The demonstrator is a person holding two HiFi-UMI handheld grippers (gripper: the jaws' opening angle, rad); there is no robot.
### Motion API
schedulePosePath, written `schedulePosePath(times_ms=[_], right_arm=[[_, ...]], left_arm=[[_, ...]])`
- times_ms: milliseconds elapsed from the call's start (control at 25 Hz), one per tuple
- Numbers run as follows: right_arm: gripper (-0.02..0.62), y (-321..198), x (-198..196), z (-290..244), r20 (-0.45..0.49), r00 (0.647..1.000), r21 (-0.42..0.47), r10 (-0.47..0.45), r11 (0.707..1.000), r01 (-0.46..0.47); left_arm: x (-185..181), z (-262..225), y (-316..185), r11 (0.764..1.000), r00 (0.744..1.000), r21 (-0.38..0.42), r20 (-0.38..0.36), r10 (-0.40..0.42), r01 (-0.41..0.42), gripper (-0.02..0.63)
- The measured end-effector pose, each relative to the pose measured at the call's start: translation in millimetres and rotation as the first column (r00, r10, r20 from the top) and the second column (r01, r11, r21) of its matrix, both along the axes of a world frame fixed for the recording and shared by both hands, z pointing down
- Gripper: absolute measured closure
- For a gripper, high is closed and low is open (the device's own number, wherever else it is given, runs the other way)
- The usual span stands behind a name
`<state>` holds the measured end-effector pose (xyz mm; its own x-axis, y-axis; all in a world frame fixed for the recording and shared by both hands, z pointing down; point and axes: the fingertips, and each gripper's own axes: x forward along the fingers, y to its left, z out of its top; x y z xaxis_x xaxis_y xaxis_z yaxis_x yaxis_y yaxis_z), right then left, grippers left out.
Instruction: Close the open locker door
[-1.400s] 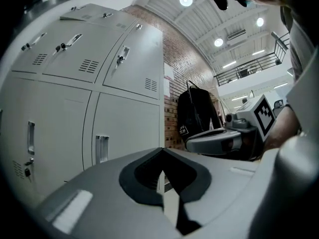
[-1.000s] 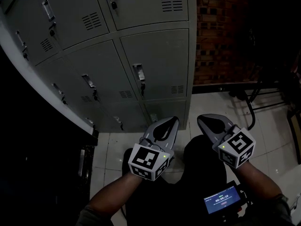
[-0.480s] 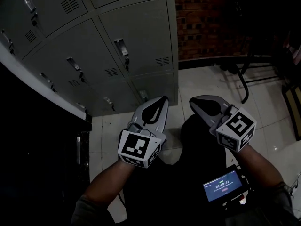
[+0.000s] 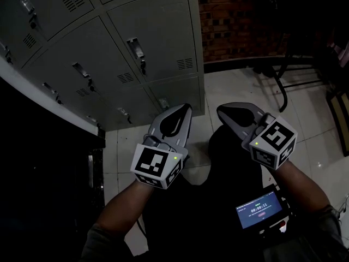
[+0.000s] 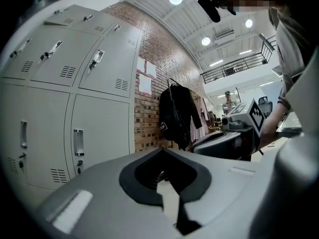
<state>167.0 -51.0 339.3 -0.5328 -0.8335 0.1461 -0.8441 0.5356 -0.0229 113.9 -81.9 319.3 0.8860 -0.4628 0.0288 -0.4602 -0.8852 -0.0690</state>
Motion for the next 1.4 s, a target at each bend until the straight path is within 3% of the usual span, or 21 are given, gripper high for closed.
schedulePosePath(times_ms=[240, 880, 1400], right_arm=[[0.589, -0.1, 1.5, -0.5, 0.004, 1.0, -0.002, 0.005, 1.0, -0.005], [0.589, -6.9, 4.6, -0.5, -0.004, 1.0, 0.012, 0.02, 1.0, -0.02], [0.589, -11.2, -6.7, 6.0, -0.005, 1.0, -0.011, 0.009, 1.0, -0.009]], left_arm=[[-2.8, 1.5, -3.6, 1.0, 1.0, -0.021, 0.003, -0.014, 0.014, 0.601], [-2.9, 3.5, -7.3, 1.0, 1.0, 0.015, -0.005, -0.013, 0.013, 0.601], [-13.1, 11.9, -10.8, 1.0, 1.0, -0.016, 0.0, -0.023, 0.023, 0.601]])
